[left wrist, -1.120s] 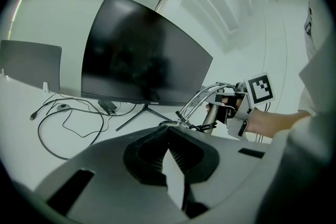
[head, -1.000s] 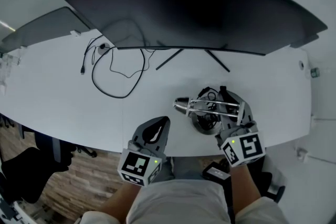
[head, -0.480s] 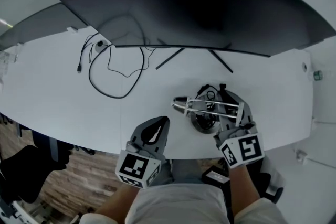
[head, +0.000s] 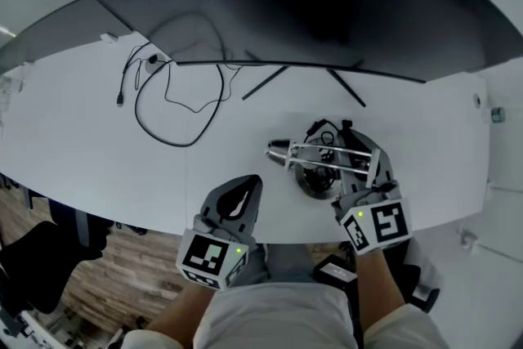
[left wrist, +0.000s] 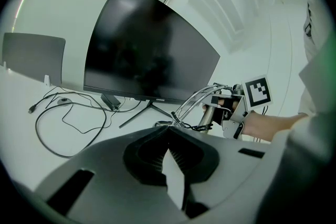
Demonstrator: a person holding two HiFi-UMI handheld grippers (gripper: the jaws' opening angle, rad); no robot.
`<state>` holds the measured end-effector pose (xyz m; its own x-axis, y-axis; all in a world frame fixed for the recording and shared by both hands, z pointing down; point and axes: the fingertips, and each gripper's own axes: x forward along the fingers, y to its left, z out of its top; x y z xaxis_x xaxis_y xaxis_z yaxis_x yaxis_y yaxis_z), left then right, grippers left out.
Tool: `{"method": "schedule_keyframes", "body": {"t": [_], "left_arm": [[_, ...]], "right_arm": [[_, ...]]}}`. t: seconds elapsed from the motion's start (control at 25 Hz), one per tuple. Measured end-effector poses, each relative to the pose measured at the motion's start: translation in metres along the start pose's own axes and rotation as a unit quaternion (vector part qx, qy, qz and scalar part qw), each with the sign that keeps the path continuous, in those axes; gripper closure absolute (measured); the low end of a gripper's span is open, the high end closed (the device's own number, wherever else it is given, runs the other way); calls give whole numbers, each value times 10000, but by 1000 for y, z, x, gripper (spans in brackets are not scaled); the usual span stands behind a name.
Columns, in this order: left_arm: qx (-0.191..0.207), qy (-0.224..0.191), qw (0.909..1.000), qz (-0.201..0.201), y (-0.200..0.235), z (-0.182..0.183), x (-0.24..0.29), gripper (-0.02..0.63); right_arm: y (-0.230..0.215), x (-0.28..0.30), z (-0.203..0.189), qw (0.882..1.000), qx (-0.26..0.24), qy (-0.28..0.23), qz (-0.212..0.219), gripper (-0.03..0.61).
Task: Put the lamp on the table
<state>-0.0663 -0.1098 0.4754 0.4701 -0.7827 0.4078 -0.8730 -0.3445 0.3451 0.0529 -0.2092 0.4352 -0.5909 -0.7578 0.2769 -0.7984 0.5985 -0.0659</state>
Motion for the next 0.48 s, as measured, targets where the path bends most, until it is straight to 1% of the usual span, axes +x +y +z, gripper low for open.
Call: {"method": "schedule_keyframes", "body": {"t": [0.48], "left_arm": [[-56, 87, 9999, 28, 2, -2, 2, 611]], "right_arm": [[3, 4, -9, 9999, -69, 73, 37, 537]]}}
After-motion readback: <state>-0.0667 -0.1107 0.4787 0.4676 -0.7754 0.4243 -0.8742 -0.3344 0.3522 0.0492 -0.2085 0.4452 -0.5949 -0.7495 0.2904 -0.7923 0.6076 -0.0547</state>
